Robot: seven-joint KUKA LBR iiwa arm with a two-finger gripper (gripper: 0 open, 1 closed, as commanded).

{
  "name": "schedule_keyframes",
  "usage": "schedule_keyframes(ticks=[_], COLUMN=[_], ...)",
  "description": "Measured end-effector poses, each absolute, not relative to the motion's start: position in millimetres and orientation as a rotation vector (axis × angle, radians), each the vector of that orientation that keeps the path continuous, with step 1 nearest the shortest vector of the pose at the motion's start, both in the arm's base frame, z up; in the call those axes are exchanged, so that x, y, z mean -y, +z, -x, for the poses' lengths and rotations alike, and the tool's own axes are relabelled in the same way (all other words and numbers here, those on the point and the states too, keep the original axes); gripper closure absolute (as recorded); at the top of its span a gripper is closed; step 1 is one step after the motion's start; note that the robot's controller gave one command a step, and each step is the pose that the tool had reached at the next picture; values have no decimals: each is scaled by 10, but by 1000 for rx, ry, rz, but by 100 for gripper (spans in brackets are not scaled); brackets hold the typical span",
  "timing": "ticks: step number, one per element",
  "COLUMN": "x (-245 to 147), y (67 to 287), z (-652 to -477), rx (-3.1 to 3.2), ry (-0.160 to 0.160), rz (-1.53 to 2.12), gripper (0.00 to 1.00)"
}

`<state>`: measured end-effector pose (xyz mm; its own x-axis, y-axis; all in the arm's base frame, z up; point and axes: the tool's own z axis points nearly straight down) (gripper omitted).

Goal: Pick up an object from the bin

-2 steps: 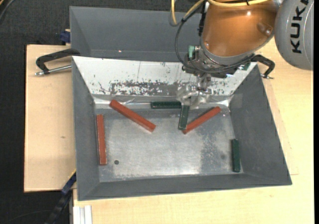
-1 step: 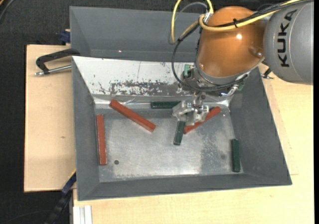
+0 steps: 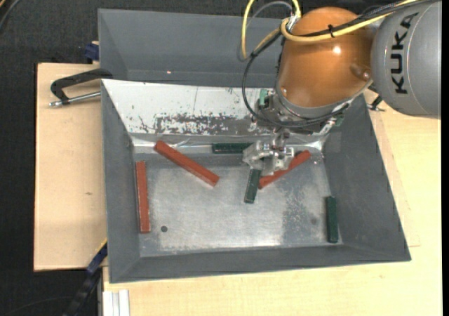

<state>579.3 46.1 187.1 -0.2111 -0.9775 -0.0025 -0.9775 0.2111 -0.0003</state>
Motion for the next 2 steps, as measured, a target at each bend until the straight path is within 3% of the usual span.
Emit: schedule_keyframes(ticks=[1,2], x=[-1267,-1470], y=[1899,2098], z=[-5622,-5287], rx=[-2738,-2960], ry=[6,4], rz=[1534,1047], gripper=[100,100])
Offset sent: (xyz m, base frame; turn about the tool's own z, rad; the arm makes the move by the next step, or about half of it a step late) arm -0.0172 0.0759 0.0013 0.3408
